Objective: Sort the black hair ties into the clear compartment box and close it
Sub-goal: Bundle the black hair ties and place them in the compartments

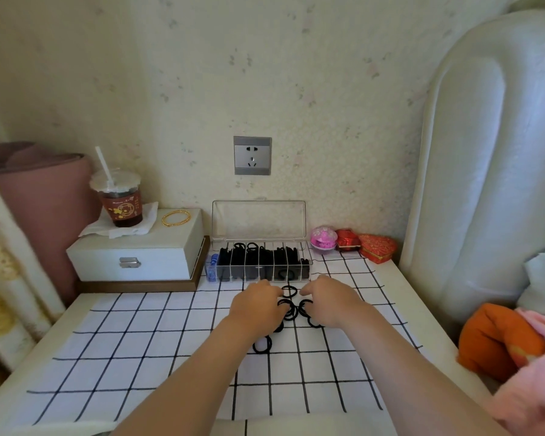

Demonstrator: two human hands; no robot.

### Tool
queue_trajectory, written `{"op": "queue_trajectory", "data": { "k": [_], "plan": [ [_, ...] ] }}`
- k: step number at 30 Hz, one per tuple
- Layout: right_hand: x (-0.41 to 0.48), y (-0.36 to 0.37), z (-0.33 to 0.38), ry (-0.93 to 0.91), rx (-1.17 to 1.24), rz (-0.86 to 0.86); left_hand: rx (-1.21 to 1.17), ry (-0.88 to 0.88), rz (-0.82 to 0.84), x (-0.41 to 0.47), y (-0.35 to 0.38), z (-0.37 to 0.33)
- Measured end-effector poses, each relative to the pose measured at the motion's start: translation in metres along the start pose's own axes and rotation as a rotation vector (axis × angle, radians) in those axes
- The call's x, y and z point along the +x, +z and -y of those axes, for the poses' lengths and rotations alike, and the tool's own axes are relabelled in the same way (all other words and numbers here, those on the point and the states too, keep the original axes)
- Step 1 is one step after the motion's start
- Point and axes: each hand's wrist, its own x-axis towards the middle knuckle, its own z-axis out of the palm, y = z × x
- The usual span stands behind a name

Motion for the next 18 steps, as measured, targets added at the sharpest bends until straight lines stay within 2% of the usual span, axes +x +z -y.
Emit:
{"op": "queue_trajectory", "data": {
  "k": [5,9,13,18],
  "plan": [
    [0.011,0.007,0.007,0.021,-0.089,-0.027,0.031,-0.045,0.007,0.009,0.003,-0.004],
    [0.019,0.004,0.006,0.049,-0.063,0.024,0.002,-0.032,0.0,0.014,0.004,-0.004],
    [0.014,0.0,0.001,-0.011,0.084,0.002,-0.035,-0.027,0.037,0.017,0.006,-0.003],
    [0.012,-0.007,-0.009,-0.04,0.401,-0.099,-0.265,-0.069,-0.005,0.019,-0.004,0.003]
  ]
}}
